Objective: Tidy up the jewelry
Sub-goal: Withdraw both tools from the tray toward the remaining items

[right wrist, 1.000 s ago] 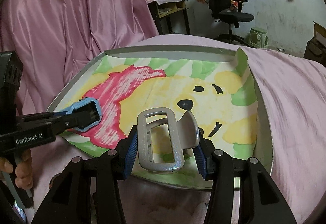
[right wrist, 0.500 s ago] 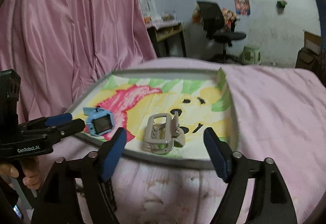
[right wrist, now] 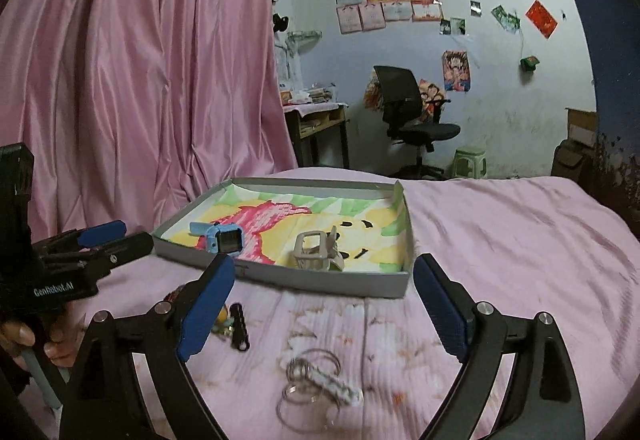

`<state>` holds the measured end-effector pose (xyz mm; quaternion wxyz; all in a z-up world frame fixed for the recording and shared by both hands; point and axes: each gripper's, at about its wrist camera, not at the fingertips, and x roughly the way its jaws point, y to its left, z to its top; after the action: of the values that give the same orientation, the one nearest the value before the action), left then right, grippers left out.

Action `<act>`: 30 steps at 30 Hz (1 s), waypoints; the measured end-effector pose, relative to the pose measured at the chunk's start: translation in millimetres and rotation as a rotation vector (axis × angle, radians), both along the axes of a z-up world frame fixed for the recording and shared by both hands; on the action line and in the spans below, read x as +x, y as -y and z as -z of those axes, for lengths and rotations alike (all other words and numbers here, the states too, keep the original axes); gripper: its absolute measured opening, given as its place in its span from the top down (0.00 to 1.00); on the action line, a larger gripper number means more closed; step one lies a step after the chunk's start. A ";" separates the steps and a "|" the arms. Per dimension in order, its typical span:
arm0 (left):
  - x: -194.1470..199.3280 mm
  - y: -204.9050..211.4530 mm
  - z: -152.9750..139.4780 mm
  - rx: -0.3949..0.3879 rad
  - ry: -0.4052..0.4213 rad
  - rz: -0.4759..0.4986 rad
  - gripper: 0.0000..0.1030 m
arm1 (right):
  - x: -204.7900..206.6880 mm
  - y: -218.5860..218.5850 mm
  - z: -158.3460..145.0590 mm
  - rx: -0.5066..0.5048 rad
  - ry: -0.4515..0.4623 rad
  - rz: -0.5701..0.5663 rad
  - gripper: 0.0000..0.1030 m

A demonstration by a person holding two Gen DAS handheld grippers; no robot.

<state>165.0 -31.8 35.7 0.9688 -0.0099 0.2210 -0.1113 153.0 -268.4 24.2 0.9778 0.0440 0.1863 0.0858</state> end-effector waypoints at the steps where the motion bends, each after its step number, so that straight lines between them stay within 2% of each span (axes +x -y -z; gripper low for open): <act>1: -4.8 -1.8 0.7 -0.012 0.004 0.000 0.15 | -4.2 0.2 0.8 -0.008 0.001 0.002 0.12; 4: -15.5 -5.6 4.2 -0.032 0.006 0.002 0.11 | -12.9 0.2 1.6 -0.022 0.007 0.002 0.05; 9: -23.3 -13.7 13.1 -0.057 -0.017 0.003 0.09 | -25.1 2.5 5.9 -0.039 -0.002 -0.003 0.01; 12: -27.9 -17.4 19.0 -0.073 -0.033 0.011 0.05 | -31.1 0.3 9.2 -0.052 -0.001 -0.006 0.01; 17: -26.6 -17.9 26.3 -0.069 -0.074 0.026 0.04 | -36.3 -1.2 13.7 -0.063 -0.015 -0.009 0.01; 30: 4.6 -10.7 48.1 -0.051 -0.280 0.082 0.04 | -12.5 8.3 35.0 -0.022 -0.190 -0.025 0.02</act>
<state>169.6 -21.1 -12.4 0.9226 -0.0408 0.3515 -0.1537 140.4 -276.7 -10.8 0.9549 0.0390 0.2799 0.0914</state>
